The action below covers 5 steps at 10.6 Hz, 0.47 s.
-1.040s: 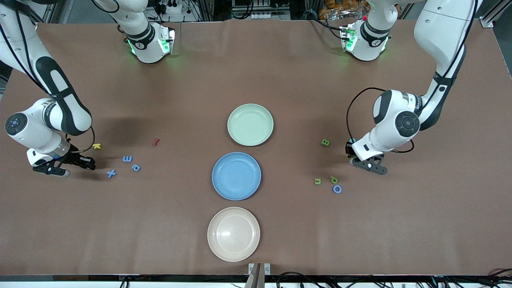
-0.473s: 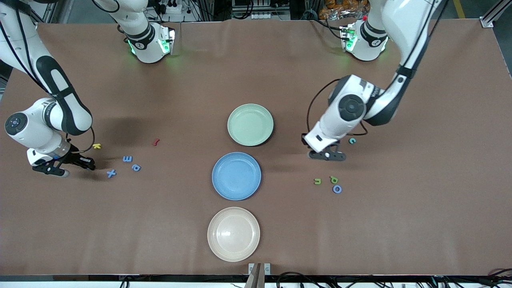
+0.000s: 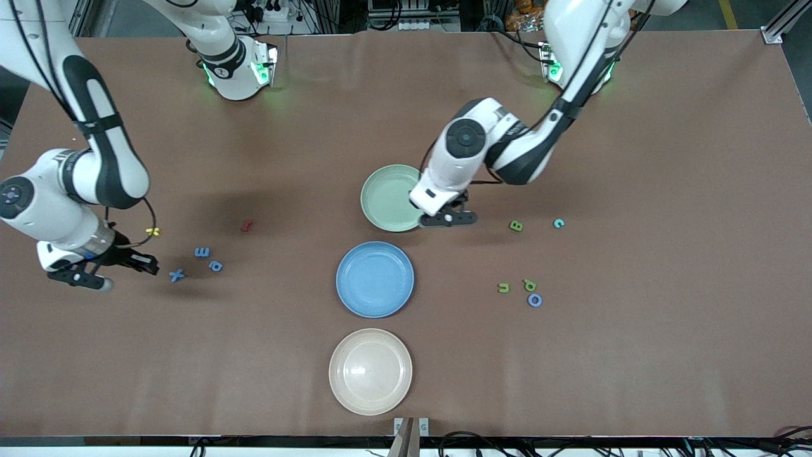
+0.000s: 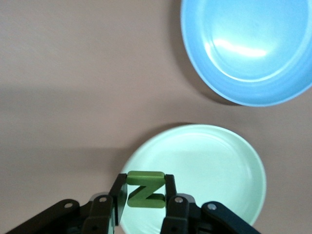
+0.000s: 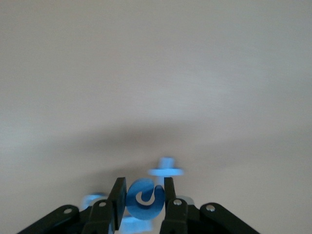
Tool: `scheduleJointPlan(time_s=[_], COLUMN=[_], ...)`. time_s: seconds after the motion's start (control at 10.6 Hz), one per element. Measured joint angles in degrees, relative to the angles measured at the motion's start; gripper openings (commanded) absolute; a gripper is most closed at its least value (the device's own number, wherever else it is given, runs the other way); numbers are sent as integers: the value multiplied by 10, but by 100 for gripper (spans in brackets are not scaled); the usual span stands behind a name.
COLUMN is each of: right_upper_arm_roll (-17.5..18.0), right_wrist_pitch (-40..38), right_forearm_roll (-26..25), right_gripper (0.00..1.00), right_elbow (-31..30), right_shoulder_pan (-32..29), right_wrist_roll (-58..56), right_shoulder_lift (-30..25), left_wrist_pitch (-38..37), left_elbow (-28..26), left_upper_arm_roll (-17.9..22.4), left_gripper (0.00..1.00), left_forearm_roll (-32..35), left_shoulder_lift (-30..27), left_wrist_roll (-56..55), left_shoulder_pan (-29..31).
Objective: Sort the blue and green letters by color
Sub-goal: 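Carry the Z to the green plate while the right gripper carries c to blue plate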
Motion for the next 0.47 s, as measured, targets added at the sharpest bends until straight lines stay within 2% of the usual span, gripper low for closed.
scheduleJointPlan(time_s=[0.09,0.19,0.38,0.47], right_upper_arm_roll=[1,1,0,0], right_wrist_pitch=[-2,-2,-3,-3], right_forearm_roll=[0,0,1,1], right_gripper=[6,5,5,5], right_elbow=[16,31,70,97], right_shoulder_pan=[41,78,149,182], right_wrist_roll=[40,61,87,109], right_shoulder_lift=[0,0,8,22], left_wrist_pitch=[0,0,5,5], left_elbow=[21,34,46,47], left_upper_arm_roll=[0,1,1,1], left_gripper=[0,24,100,100], left_forearm_roll=[0,0,0,0], left_shoulder_lift=[23,43,68,72], left_wrist_roll=[-29,-49,-75,-84], left_shoulder_pan=[-20,-34,-48,-52])
